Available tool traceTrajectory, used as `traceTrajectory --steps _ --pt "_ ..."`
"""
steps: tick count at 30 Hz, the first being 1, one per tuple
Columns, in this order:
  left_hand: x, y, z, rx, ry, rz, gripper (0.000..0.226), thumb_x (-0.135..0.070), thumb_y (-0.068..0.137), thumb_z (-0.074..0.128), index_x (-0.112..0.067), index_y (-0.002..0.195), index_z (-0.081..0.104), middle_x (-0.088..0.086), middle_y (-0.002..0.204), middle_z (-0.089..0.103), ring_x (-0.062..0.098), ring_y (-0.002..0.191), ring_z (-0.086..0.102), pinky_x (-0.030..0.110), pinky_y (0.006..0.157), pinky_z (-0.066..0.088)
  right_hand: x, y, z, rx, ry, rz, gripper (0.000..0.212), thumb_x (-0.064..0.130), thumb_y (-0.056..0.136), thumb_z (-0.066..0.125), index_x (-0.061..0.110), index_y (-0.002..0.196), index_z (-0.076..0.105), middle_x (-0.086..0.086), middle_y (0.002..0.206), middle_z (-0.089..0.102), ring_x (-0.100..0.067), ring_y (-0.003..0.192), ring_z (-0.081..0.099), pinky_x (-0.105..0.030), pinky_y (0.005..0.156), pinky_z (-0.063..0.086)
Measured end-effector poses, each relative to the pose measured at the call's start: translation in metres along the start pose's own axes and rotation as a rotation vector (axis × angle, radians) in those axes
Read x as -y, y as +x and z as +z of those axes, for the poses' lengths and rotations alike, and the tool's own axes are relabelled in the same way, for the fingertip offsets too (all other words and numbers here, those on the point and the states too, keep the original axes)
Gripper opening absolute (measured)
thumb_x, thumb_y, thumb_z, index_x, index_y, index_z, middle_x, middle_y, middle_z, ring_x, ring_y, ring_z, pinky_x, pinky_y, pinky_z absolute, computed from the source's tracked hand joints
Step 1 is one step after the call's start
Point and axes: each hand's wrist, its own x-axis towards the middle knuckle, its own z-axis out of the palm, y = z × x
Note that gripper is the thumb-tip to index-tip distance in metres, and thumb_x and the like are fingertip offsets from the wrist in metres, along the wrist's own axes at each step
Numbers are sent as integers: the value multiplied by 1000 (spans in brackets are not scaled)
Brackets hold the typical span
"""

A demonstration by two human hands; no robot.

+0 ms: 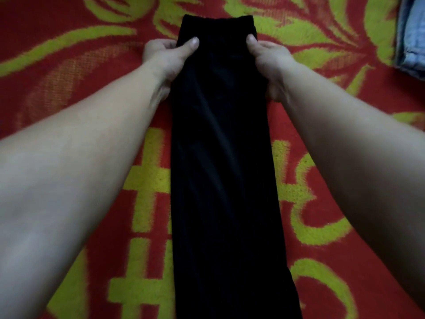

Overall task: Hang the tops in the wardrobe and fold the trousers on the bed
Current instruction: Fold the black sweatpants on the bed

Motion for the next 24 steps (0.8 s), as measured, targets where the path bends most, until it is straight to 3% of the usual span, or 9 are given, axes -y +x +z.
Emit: traceTrajectory --steps 2,6,9,12,14,16,18,20,24 --pt "3 9 1 80 58 -34 10 -14 83 77 -10 90 70 6 87 73 12 71 72 27 64 57 -8 4 7 -62 -29 -64 35 44 100 55 20 124 62 -6 119 69 -22 104 70 -40 89 59" --pt "1 9 -3 120 -19 4 33 -5 83 75 2 114 67 12 99 73 14 79 72 25 67 56 -13 4 12 -126 -168 -127 45 53 98 52 25 132 62 -6 131 63 -27 119 61 -43 102 51" --pt "1 -5 -13 156 -69 27 41 -6 82 75 3 120 64 13 104 72 15 86 72 25 72 57 -12 -12 2 -29 -65 -163 41 42 100 55 15 130 63 -6 118 71 -23 106 69 -40 91 58" --pt "-11 -29 -18 216 -149 35 28 -2 83 73 1 110 68 7 90 76 16 82 73 27 73 57 -11 -44 -18 65 0 -203 42 42 99 58 13 130 63 1 111 74 -10 91 71 -26 72 56" --pt "-16 -55 -19 262 -160 60 18 2 84 69 1 101 70 2 81 76 13 76 71 24 71 55 -9 -71 -30 23 -16 -247 37 40 98 61 14 122 67 13 105 73 3 94 67 -17 75 48" --pt "-23 -83 -20 284 -171 84 22 2 83 69 2 105 69 3 82 75 14 77 71 24 73 54 -4 -107 -40 -53 -47 -337 19 31 92 65 17 103 72 21 85 72 11 81 63 -11 70 45" --pt "-31 -112 -25 289 -150 141 23 2 80 72 -3 102 71 0 84 76 12 80 70 23 76 53 -2 -141 -49 -114 -163 -448 13 27 82 64 21 92 72 12 88 72 2 87 64 -18 82 49" --pt "-29 -141 -32 247 -80 220 23 1 77 75 -13 95 72 -6 83 74 6 79 67 20 76 51 -13 -174 -62 -220 -467 -561 14 30 82 63 27 93 70 -1 102 67 -13 104 60 -34 99 45" --pt "23 -211 -55 74 490 488 27 -3 73 69 -20 93 70 1 96 69 19 93 63 34 90 47 -68 -242 -87 -235 -792 -705 24 26 87 63 16 106 72 -12 106 58 -29 105 56 -46 95 44"
